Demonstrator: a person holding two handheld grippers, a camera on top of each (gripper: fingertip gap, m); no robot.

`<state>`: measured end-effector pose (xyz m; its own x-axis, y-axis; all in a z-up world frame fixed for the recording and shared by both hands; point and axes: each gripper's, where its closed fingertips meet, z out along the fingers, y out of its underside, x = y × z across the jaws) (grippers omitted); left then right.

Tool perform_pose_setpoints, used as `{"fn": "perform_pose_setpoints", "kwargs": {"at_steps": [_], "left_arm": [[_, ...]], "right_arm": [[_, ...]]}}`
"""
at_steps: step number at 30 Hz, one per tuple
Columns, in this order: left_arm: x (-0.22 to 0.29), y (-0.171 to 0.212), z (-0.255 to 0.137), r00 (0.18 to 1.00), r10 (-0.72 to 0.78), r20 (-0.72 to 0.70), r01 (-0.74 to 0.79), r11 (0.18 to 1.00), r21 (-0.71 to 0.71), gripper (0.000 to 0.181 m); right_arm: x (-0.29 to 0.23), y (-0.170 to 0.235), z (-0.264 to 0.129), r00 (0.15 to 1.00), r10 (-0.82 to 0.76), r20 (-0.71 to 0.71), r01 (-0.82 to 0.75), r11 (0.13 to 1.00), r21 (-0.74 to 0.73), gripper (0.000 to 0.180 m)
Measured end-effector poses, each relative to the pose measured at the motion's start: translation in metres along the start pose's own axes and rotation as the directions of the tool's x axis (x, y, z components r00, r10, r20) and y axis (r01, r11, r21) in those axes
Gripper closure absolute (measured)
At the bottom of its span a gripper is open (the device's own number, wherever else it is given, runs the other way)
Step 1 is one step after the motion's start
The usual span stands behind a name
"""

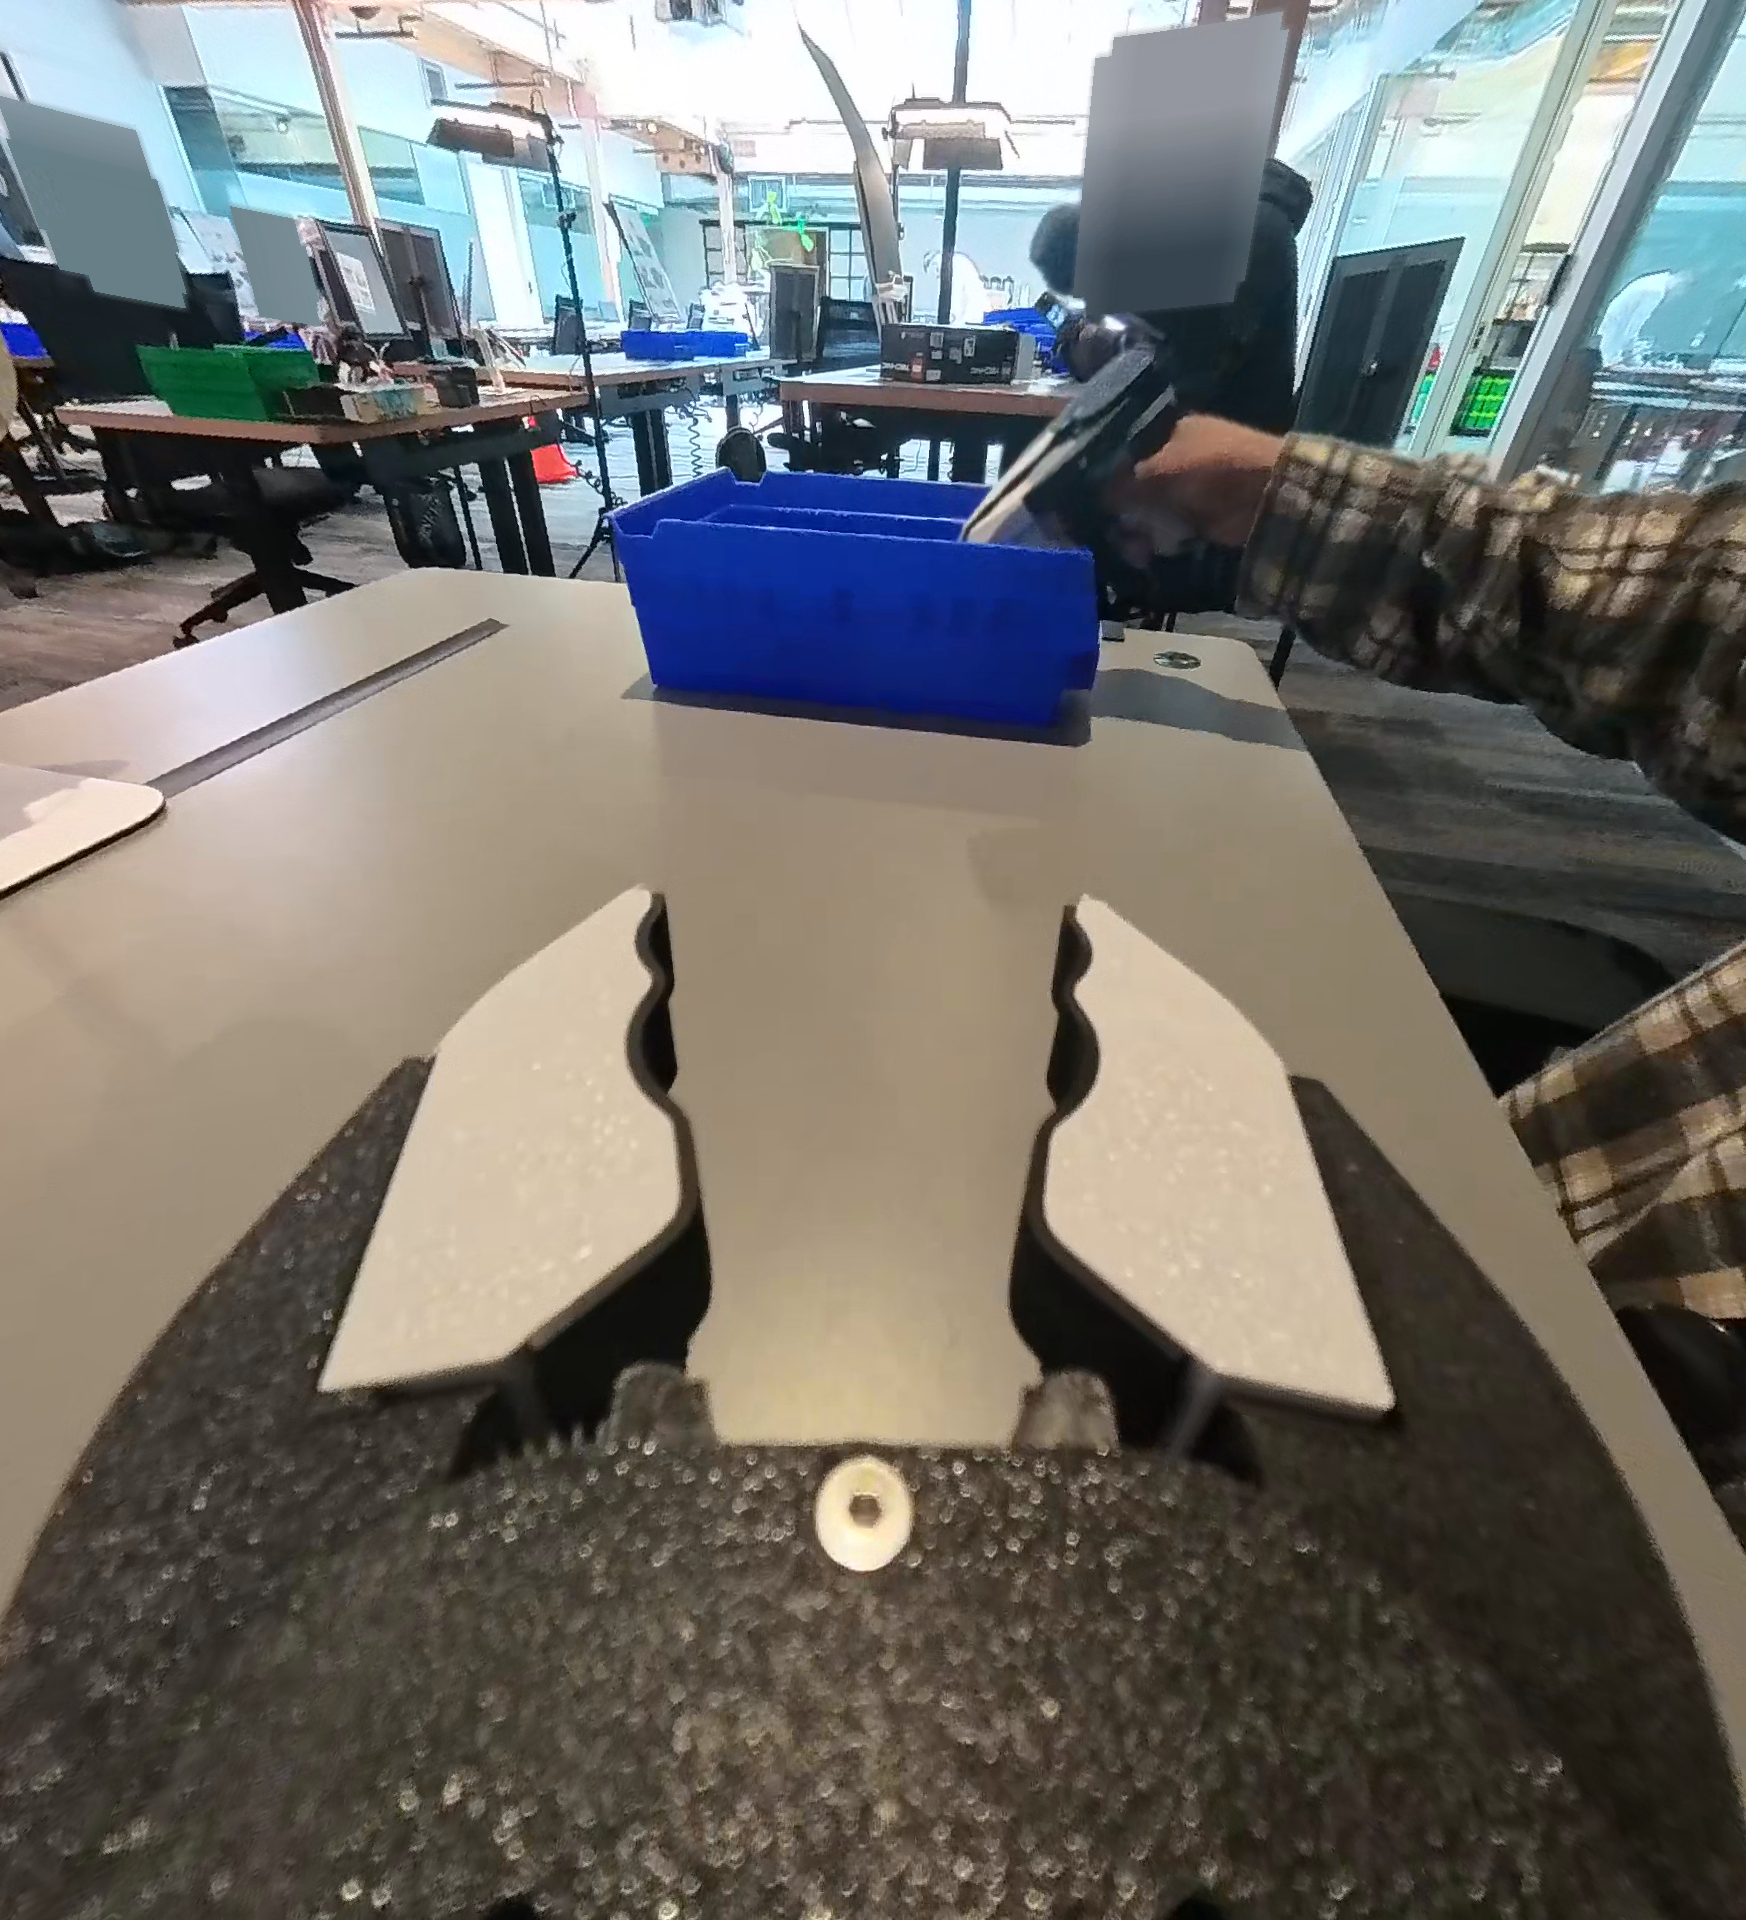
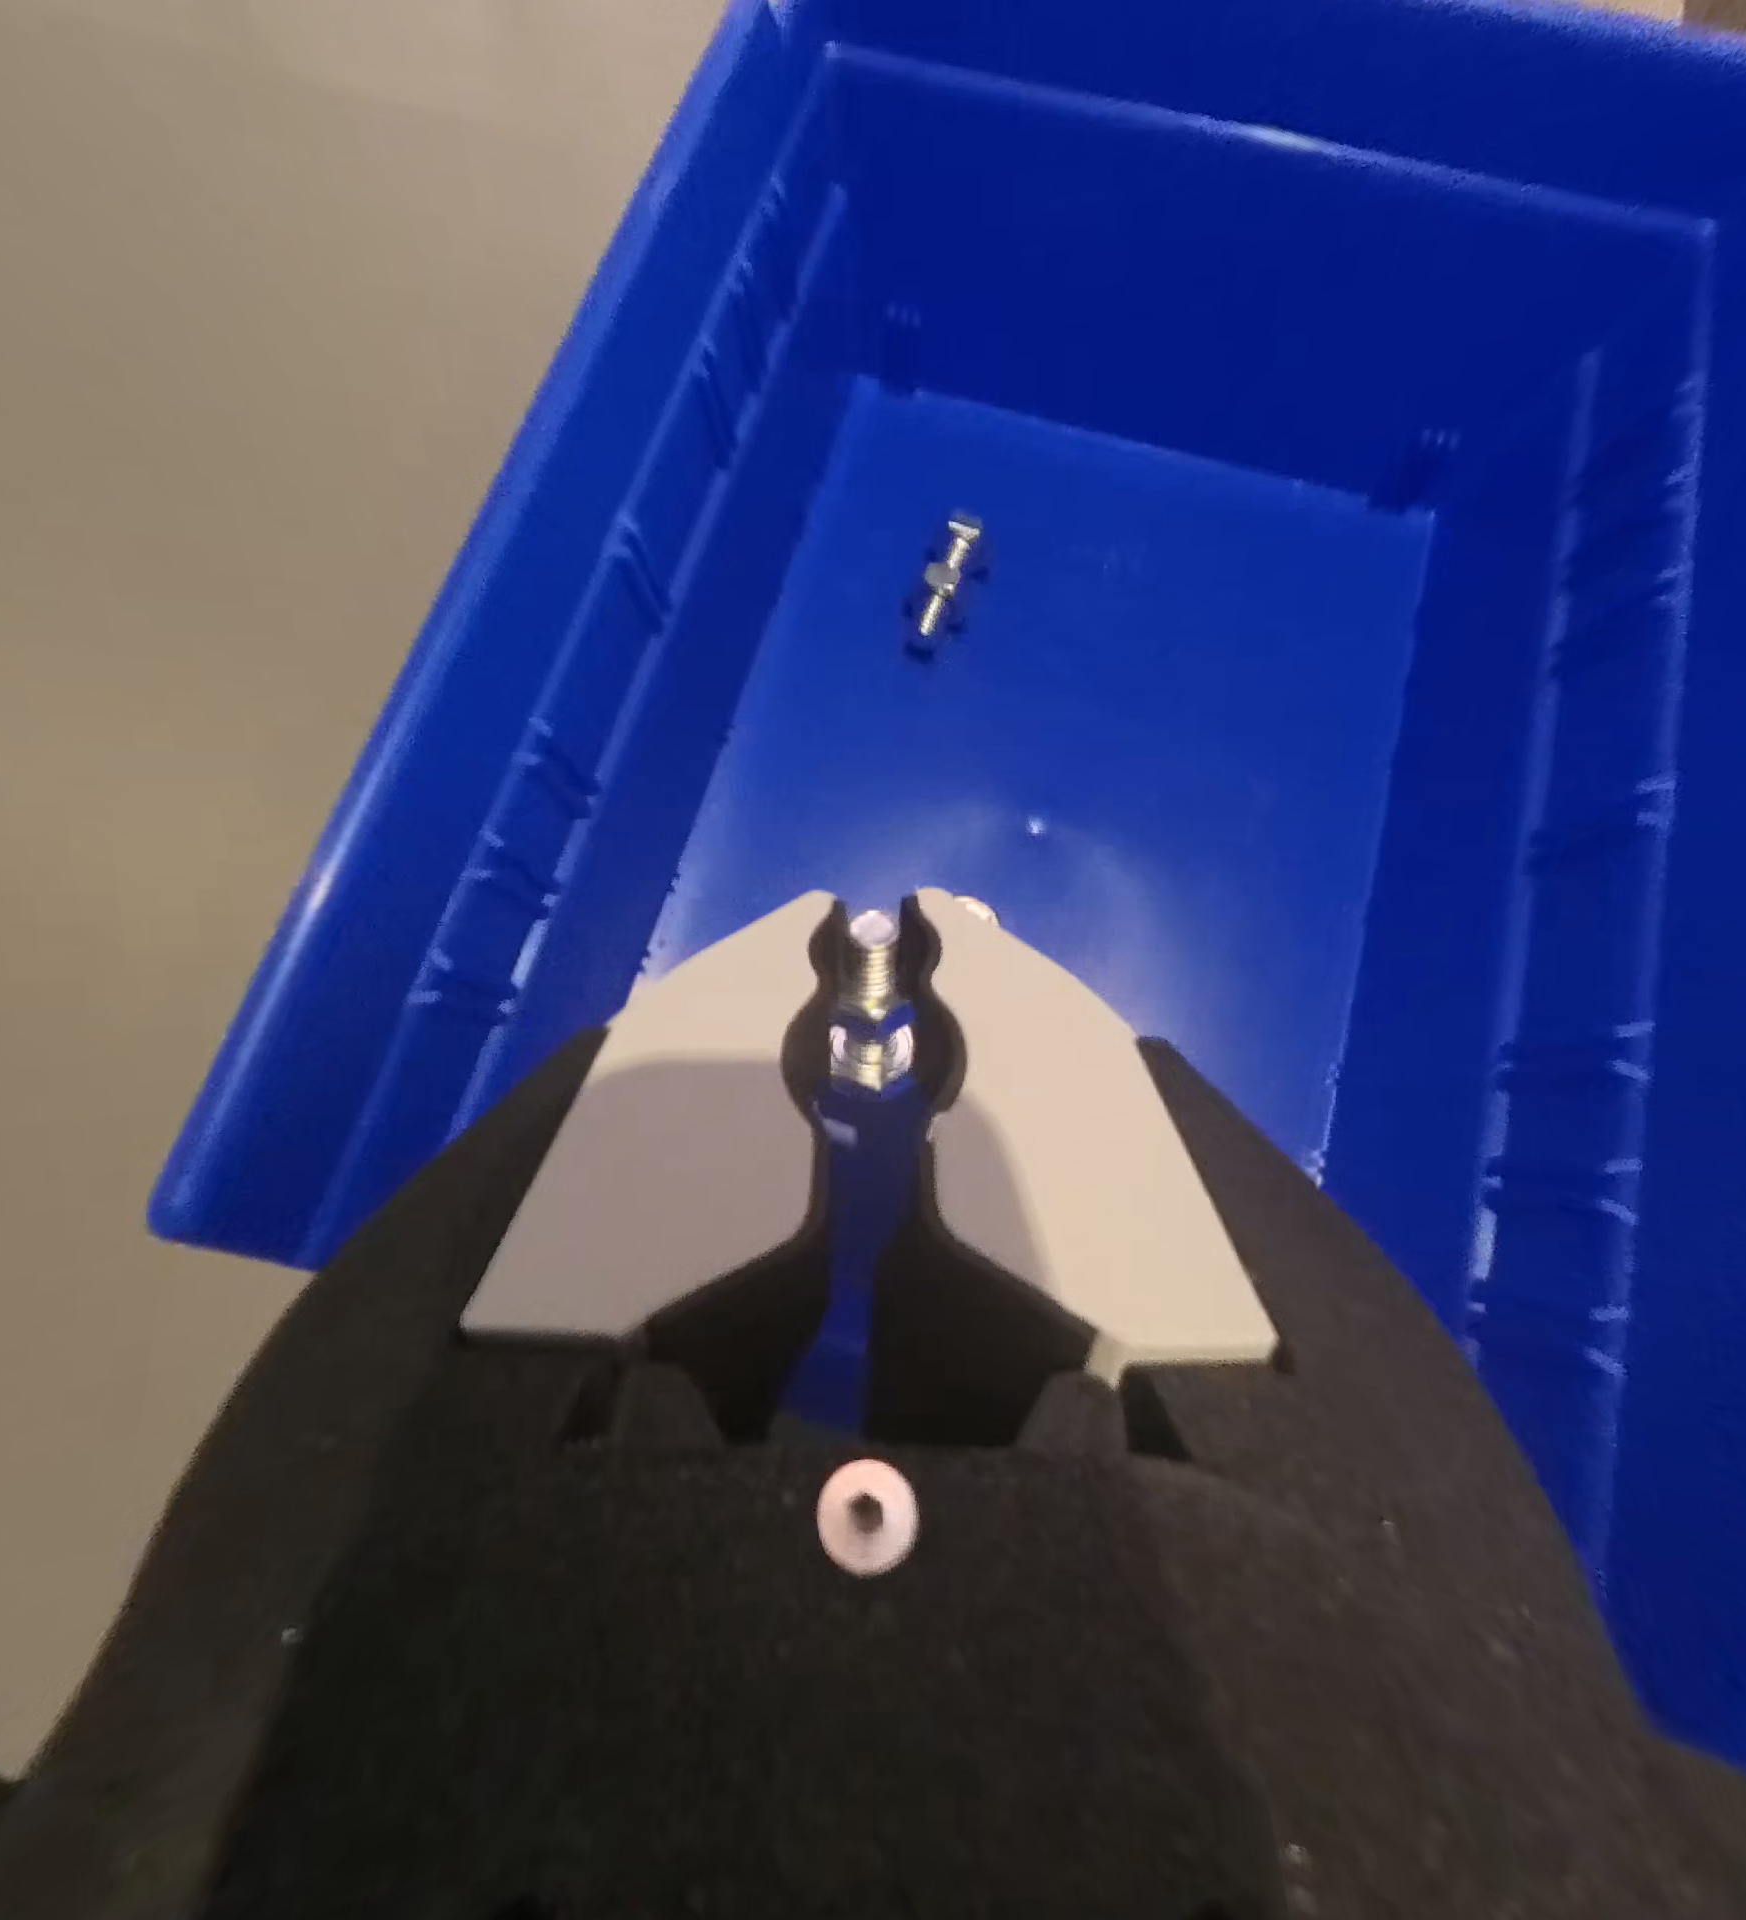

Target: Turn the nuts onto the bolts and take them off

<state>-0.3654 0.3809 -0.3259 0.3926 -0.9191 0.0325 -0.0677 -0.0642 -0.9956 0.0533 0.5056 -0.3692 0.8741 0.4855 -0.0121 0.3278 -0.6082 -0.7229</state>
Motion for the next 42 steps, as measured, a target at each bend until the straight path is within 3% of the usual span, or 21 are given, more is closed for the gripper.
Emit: {"fn": "perform_pose_setpoints", "kwargs": {"at_steps": [6,10,18,21,24,34,42], "left_arm": [[-0.003,-0.003,-0.004,1.0,-0.004,0.008,0.004,1.0,0.013,0.111],[-0.003,-0.004,-0.005,1.0,-0.003,0.009,0.003,1.0,0.015,0.111],[-0.006,-0.009,-0.01,1.0,-0.004,0.029,0.003,0.999,0.033,0.111],[-0.009,-0.009,-0.01,0.999,-0.009,0.042,0.007,0.999,0.033,0.11],[-0.016,-0.01,-0.013,0.995,-0.026,0.094,0.025,1.0,0.015,0.099],[-0.047,-0.052,-0.086,0.899,-0.058,0.435,0.085,0.995,-0.042,0.082],[-0.055,-0.089,-0.203,0.694,0.05,0.718,0.1,0.981,-0.165,0.069]], "right_arm": [[0.007,-0.005,0.001,1.0,0.011,-0.025,-0.01,0.999,0.036,0.162],[0.008,-0.02,-0.008,0.998,0.006,-0.062,0.0,0.996,0.093,0.143],[0.004,-0.068,-0.041,0.979,0.001,-0.203,0.053,0.964,0.26,0.083],[0.005,-0.081,-0.054,0.961,0.006,-0.276,0.077,0.955,0.288,0.05],[0.005,-0.091,-0.069,0.944,0.003,-0.329,0.108,0.942,0.317,0.034],[0.001,-0.088,-0.098,0.958,-0.004,-0.286,0.088,0.955,0.282,0.034],[0.059,-0.057,-0.108,0.929,0.009,-0.371,0.018,0.997,0.069,0.047]]}}
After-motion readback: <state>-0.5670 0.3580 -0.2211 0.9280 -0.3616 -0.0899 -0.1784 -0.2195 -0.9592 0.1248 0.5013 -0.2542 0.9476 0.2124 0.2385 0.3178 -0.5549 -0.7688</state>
